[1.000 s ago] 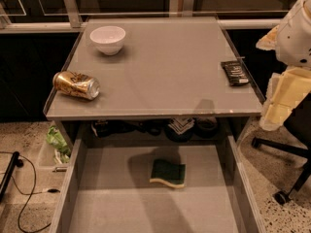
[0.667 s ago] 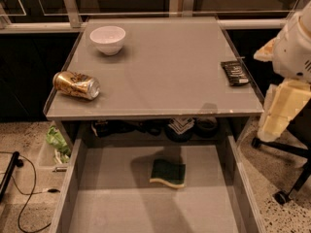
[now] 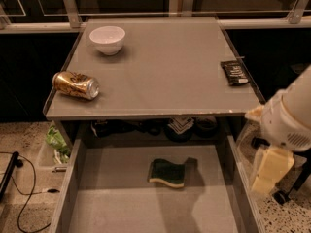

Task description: Pick sponge from top drawer and place on counter

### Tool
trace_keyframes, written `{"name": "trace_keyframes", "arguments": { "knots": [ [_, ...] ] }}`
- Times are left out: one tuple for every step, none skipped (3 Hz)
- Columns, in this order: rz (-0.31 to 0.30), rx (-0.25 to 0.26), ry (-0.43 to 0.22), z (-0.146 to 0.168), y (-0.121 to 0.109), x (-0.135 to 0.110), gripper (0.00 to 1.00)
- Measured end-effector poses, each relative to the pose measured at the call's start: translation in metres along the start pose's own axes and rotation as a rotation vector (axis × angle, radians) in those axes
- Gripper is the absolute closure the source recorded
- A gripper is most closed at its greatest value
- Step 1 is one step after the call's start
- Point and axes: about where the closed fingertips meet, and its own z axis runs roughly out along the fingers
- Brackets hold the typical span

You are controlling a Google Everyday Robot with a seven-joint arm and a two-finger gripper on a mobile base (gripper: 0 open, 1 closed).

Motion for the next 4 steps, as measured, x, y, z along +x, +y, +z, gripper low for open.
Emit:
{"name": "trace_keyframes", "arguments": {
  "knots": [
    [0.013,-0.057,-0.012,0.054,0.022,0.012,0.0],
    [0.015,-0.063,-0.006,0.059,0.026,0.015,0.0],
    [0.015,-0.063,-0.006,0.059,0.026,0.015,0.0],
    [0.026,-0.056,-0.061,0.083,0.028,0.013,0.0]
  ]
}}
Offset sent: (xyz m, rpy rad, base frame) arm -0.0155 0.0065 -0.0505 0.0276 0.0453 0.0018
